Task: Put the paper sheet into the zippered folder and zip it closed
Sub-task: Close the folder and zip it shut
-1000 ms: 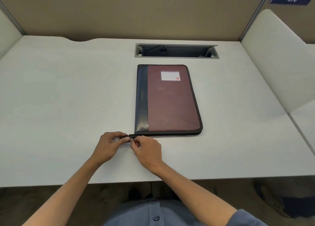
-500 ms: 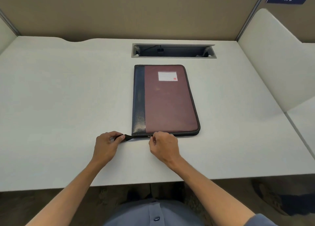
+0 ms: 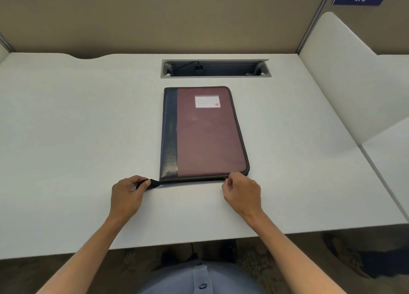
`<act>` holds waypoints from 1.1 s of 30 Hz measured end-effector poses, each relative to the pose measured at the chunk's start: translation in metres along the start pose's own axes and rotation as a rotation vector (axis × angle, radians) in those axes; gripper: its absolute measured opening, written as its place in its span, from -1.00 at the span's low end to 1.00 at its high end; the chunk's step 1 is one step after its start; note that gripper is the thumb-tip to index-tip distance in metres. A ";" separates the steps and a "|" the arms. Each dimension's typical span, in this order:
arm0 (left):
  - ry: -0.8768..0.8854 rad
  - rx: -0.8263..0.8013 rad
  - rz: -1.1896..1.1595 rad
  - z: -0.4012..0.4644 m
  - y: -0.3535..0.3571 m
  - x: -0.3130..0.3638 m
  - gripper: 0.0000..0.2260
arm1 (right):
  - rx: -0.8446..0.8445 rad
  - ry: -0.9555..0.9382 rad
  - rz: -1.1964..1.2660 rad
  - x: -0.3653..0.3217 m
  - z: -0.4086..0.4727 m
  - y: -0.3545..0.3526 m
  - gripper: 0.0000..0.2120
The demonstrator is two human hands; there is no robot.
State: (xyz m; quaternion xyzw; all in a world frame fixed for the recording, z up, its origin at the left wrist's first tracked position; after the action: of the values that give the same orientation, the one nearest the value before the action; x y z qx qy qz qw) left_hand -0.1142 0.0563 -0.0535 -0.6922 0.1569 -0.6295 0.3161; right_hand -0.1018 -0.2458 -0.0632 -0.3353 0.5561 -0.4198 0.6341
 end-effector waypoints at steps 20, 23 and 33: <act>0.747 -0.236 0.565 -0.006 0.111 0.089 -0.47 | 0.031 -0.001 0.036 0.064 0.004 -0.019 -0.90; 0.841 -0.294 0.671 0.004 0.146 0.105 -0.47 | 0.047 -0.031 0.036 0.066 0.006 -0.018 -0.90; 0.938 -0.327 0.747 0.011 0.159 0.098 -0.57 | 0.184 -0.112 -0.126 0.080 0.025 -0.019 -0.77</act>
State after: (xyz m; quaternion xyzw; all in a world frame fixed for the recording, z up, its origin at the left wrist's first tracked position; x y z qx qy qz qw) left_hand -0.0591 -0.1208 -0.0793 -0.2800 0.6050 -0.6813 0.3023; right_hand -0.0777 -0.3269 -0.0761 -0.3327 0.4567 -0.4888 0.6647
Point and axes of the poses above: each hand's wrist, its own z-axis towards the middle knuckle, its own y-axis out of the palm, x = y × z, the point moved 1 cm from there along z, towards the middle knuckle, and after that the axes turned 5 degrees about y, right-handed, at the moved point
